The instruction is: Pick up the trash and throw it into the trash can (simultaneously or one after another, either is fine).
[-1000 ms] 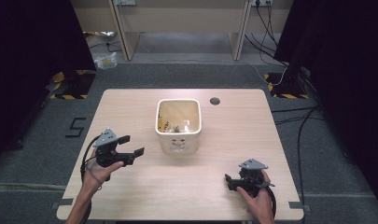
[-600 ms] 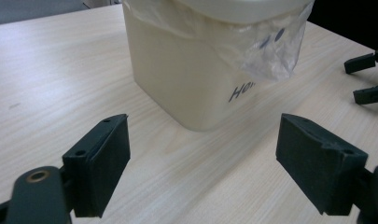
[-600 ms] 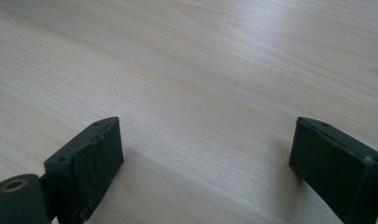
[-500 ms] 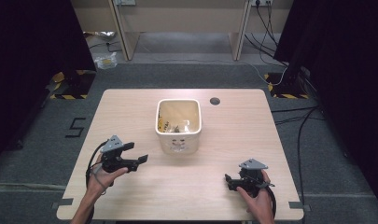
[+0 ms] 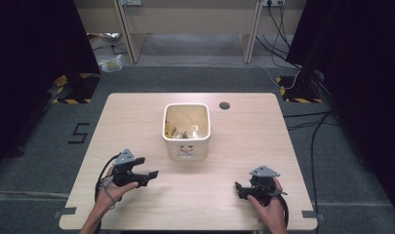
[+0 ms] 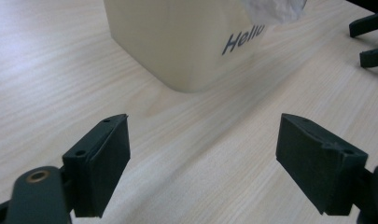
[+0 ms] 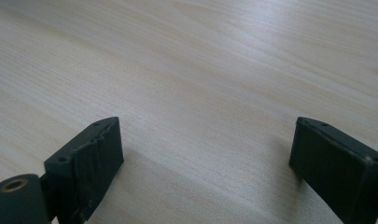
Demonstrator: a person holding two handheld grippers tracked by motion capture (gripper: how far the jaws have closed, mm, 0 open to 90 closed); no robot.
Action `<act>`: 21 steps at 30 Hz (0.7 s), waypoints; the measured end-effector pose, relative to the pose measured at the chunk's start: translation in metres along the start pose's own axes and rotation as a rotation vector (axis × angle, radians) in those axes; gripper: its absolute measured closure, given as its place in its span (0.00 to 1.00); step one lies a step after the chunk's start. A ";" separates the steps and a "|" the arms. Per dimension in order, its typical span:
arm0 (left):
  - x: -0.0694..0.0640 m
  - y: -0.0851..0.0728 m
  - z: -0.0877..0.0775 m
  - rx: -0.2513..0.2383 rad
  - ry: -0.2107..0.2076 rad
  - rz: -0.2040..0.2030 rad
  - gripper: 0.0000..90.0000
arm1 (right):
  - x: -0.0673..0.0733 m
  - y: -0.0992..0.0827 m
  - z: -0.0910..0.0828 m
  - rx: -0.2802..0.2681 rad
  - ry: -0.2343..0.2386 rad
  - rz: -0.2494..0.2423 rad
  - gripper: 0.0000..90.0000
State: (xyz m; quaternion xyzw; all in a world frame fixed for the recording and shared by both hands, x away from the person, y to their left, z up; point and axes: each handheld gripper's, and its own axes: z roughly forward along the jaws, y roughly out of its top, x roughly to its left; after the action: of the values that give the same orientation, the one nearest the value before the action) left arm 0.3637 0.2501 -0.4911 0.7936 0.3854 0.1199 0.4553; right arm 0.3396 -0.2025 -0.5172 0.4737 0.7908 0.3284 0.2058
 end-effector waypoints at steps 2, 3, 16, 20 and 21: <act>0.001 -0.005 0.002 0.012 0.001 -0.001 0.19 | 0.000 0.000 0.000 -0.001 -0.001 -0.001 0.11; 0.002 -0.007 0.003 0.018 0.001 -0.005 0.19 | 0.000 0.000 0.000 0.000 0.000 0.000 0.11; 0.005 -0.027 0.006 0.068 0.019 -0.012 0.19 | 0.000 0.000 0.000 0.000 0.000 0.000 0.11; 0.003 -0.031 0.007 0.088 0.031 0.000 0.19 | 0.000 0.000 0.000 0.000 0.000 0.000 0.11; 0.002 -0.032 0.006 0.090 0.033 0.003 0.19 | 0.000 0.000 0.000 0.000 0.000 0.000 0.11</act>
State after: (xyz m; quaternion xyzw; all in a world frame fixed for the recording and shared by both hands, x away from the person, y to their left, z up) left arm 0.3524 0.2567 -0.5212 0.8117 0.3968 0.1161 0.4125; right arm 0.3395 -0.2024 -0.5172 0.4737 0.7908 0.3284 0.2059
